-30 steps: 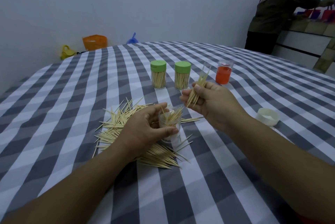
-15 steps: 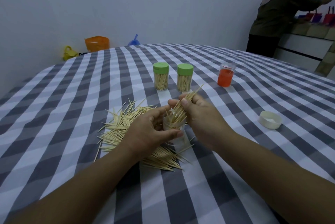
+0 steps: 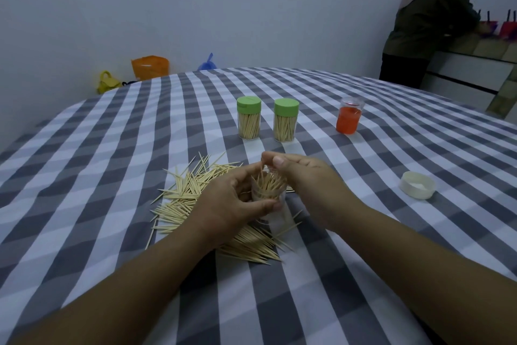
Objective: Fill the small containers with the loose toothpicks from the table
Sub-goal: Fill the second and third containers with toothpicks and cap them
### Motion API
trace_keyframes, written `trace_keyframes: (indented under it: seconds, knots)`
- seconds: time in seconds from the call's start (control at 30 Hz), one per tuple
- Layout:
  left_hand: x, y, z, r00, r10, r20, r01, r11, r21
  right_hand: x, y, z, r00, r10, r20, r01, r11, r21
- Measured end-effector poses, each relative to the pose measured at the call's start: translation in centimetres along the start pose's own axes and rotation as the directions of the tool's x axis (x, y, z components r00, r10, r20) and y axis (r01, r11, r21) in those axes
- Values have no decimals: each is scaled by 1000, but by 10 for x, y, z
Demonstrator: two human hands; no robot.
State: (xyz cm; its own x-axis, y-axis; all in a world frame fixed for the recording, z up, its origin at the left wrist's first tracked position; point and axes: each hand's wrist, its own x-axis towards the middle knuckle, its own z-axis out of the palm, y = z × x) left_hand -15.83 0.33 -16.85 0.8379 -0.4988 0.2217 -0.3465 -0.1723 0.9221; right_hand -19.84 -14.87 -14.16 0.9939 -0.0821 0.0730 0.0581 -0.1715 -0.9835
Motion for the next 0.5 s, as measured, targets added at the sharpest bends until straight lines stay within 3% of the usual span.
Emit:
trace_keyframes:
  seconds: [0.13, 0.2, 0.27, 0.33, 0.4, 0.5]
  knots:
    - [-1, 3, 0, 1000, -27, 1, 27, 1000, -16, 8, -4, -16, 999, -42, -26, 44, 998, 51]
    - [-1, 3, -1, 999, -39, 3, 39, 999, -33, 11, -6, -31, 999, -34, -35, 28, 984, -175]
    - [-1, 2, -2, 999, -47, 4, 47, 998, -38, 16, -3, -47, 999, 34, 9, -22, 807, -590]
    - [-1, 2, -4, 999, -52, 0, 52, 998, -36, 20, 3, -60, 989, 148, 23, -66, 568, -820]
    - [1, 2, -5, 999, -54, -3, 54, 998, -35, 21, 6, -67, 979, 206, 0, -102, 485, -868]
    - [1, 3, -4, 998, -55, 5, 55, 998, -30, 22, 9, -73, 979, 199, -38, -131, 480, -867]
